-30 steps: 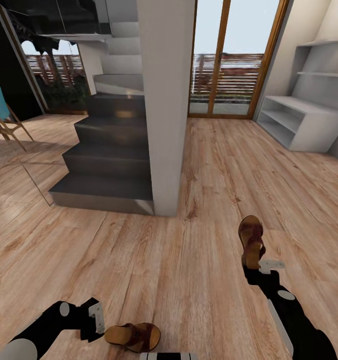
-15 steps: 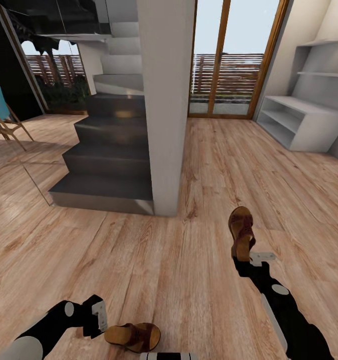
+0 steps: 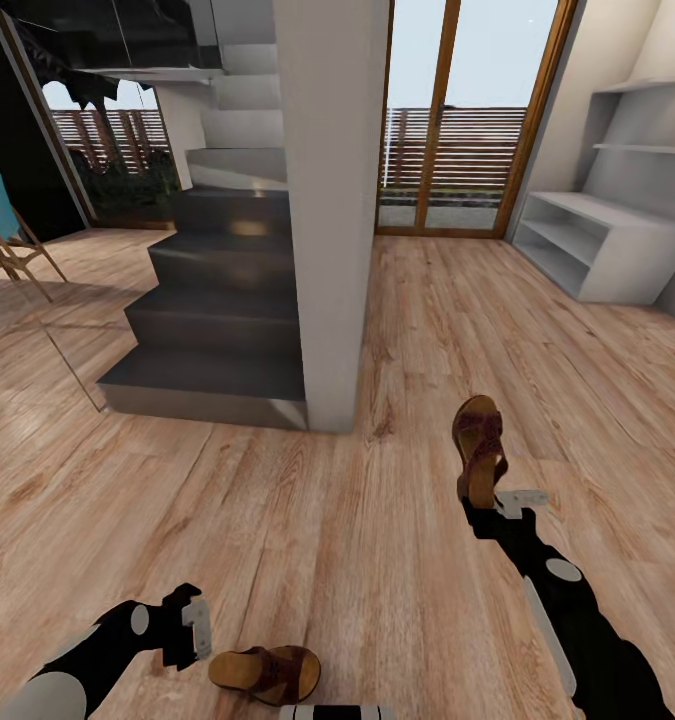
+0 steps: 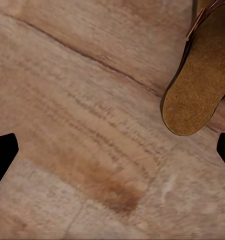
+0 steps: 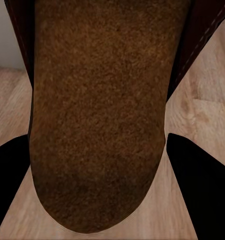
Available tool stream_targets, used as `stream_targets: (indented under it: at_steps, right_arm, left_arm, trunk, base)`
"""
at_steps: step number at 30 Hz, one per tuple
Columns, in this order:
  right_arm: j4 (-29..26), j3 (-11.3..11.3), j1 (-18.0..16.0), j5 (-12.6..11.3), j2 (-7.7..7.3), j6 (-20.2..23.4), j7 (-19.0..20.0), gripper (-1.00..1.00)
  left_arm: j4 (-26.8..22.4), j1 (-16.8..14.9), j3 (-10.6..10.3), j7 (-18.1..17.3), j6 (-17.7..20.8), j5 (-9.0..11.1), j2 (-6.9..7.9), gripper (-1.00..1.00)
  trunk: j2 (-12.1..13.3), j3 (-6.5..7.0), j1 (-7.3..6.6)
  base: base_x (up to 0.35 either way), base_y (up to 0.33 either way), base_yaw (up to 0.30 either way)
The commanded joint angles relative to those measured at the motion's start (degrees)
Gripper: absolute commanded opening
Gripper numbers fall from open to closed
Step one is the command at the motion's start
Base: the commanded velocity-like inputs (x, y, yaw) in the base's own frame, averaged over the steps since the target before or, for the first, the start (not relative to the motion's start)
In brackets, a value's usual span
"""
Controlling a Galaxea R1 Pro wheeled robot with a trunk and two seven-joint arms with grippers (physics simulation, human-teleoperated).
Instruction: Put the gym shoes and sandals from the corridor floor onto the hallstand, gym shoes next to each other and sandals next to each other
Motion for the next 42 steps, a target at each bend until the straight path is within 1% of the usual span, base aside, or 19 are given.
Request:
stream_targets:
  at_steps: [1,5,10,11,17,24,42]
  right_arm:
    - [-0.4,-0.1,0.0,0.0,0.01,0.3,0.3,-1.00]
    - [-1.7,-0.1,0.0,0.0,0.01,0.4,0.2,-1.00]
    - [-3.2,-0.1,0.0,0.0,0.01,0.4,0.2,-1.00]
    - [-3.2,-0.2,0.0,0.0,0.01,0.5,0.2,-1.00]
    - [-3.3,-0.3,0.0,0.0,0.01,0.6,0.2,-1.00]
    - [-3.3,-0.4,0.0,0.0,0.01,0.7,0.2,-1.00]
    - [-3.3,-0.4,0.0,0.0,0.01,0.7,0.2,-1.00]
  left_arm:
    - [-0.1,0.0,-0.1,0.3,-0.3,-0.7,0.03,1.00]
    - [-0.1,0.0,0.0,1.6,-0.2,-2.0,-0.11,1.00]
    - [-0.5,0.0,0.0,3.2,-0.2,-2.2,-0.59,1.00]
    - [-1.6,0.0,0.1,4.9,-0.2,-2.2,-0.79,1.00]
    - [-2.0,0.0,-0.1,4.9,0.3,-2.3,-0.79,1.00]
    - [-1.9,0.0,-0.5,4.9,0.5,-2.3,-0.68,1.00]
    - [-1.9,0.0,-0.5,5.0,0.5,-2.3,-0.56,1.00]
  trunk:
    - [0.0,-0.05,-0.01]
    - [0.0,-0.05,-0.01]
    - [0.0,-0.05,-0.01]
    - [0.0,-0.05,-0.01]
    - [0.0,-0.06,-0.01]
    - [-0.1,-2.06,0.17]
    - [-0.4,-7.66,0.63]
  base:
    - [0.000,0.000,0.000]
    - [0.000,0.000,0.000]
    - [0.000,0.000,0.000]
    - [0.000,0.000,0.000]
    - [0.000,0.000,0.000]
    - [0.000,0.000,0.000]
    - [0.000,0.000,0.000]
